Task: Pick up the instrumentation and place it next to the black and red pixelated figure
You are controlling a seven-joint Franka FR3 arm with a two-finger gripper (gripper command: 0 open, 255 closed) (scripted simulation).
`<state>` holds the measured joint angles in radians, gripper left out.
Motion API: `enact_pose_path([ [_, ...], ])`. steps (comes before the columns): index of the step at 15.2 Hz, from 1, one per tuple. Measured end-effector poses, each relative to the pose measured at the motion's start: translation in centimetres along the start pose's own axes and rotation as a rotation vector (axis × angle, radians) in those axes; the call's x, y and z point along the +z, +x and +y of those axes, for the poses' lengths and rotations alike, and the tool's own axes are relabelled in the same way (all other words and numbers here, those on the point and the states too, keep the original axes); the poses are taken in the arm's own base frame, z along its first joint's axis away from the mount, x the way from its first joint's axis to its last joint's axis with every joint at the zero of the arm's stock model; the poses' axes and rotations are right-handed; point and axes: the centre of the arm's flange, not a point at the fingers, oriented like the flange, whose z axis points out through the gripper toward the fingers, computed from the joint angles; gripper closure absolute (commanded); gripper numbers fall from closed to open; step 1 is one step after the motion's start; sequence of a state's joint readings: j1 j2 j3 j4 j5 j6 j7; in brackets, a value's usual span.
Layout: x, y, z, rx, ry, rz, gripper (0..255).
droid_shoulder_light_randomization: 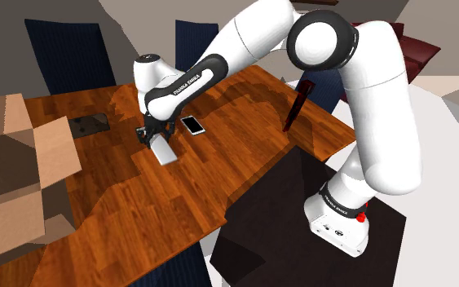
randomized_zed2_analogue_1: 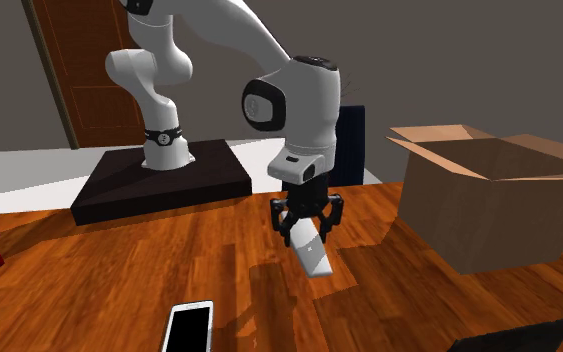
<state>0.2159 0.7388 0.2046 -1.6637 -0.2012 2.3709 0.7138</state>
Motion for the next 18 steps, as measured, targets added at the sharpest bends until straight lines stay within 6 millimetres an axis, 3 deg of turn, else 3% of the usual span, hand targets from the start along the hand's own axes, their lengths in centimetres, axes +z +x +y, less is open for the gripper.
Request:
enact_pose_path([
  [18,-9.5,-0.1,0.1,0.0,0.0,0.0,255],
])
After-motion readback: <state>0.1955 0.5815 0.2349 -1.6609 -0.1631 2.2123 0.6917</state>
